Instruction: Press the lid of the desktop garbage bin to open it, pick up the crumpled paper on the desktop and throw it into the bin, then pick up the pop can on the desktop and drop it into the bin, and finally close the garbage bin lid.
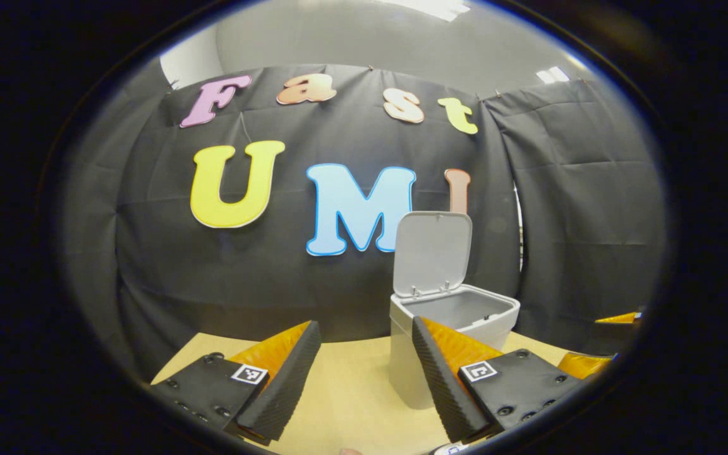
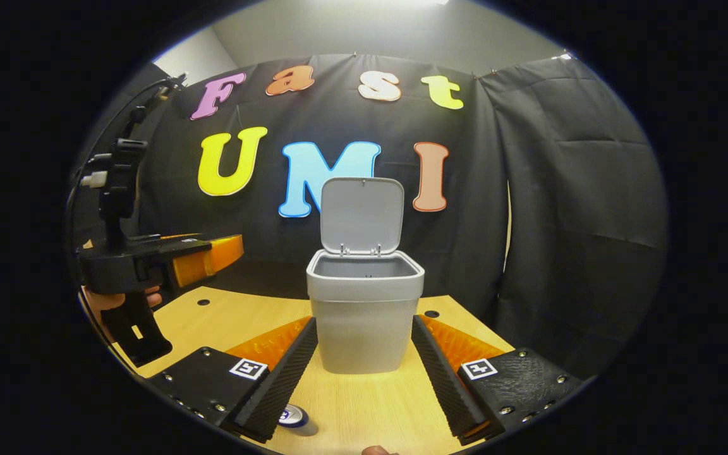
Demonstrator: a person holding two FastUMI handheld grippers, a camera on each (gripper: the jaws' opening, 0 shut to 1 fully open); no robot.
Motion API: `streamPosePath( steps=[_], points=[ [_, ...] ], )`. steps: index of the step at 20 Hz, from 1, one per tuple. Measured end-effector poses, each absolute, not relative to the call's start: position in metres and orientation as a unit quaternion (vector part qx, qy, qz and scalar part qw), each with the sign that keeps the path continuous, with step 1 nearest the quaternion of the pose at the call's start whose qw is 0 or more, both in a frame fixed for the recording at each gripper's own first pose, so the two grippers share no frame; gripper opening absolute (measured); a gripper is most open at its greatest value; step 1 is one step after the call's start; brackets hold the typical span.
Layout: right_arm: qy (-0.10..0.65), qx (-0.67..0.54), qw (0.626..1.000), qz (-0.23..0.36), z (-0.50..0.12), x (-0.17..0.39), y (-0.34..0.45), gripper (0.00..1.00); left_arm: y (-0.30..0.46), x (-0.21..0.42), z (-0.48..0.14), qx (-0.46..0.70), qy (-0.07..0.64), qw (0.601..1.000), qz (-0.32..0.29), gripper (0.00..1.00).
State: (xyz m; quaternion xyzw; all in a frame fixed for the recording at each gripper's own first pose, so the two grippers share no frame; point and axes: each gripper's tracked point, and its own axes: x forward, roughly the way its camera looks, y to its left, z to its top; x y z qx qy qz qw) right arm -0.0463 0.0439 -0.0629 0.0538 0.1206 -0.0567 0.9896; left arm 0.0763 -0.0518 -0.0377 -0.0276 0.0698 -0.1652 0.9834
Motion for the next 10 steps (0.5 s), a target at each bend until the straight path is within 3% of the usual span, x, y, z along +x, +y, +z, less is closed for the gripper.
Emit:
streamPosePath(
  steps=[10],
  points=[
    [0.145,0.048,0.988,-0.018,-0.085,-0.052,0.096,0.96,0.024,0.03,-0.049,-0.049,0.074,0.991,-0.104,0.96]
  ],
)
